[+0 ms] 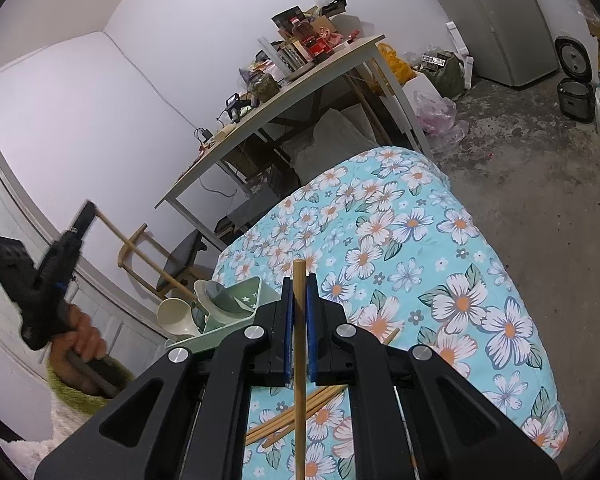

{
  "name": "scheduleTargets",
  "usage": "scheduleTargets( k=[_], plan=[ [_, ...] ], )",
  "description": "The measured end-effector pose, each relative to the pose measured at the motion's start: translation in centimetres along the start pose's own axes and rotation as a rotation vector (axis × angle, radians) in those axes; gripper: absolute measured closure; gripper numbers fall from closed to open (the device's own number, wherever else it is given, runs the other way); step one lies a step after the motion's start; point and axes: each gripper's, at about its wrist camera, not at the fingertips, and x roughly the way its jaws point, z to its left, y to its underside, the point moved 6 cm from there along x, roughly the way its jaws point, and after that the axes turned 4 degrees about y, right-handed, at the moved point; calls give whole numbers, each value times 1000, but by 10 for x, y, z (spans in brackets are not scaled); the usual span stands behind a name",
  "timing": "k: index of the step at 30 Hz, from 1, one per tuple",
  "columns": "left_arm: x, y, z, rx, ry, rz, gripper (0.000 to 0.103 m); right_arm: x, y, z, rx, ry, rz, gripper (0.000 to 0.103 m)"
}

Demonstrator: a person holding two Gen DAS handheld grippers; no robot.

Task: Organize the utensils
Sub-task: 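Drop the chopsticks into the caddy with the left tool while the right tool holds its chopstick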

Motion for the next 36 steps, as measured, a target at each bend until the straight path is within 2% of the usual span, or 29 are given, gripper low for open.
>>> scheduleTargets(
  k=[7,15,18,30,36],
  plan=[
    [17,35,17,-55,-5,68,97,-5,-2,5,-18,-2,-9,97],
    [3,52,29,-100,-15,82,66,-12,-9,25,-61,-16,-28,97],
    [-9,58,33,-114,-29,89,58,-18,-16,40,-91,-41,-45,97],
    [-68,97,47,-170,-109,146,29,-37,-69,147,-283,-246,-157,97],
    [-88,129,45,-200,-118,209,23,-34,-88,199,-369,-320,-208,97]
  ],
)
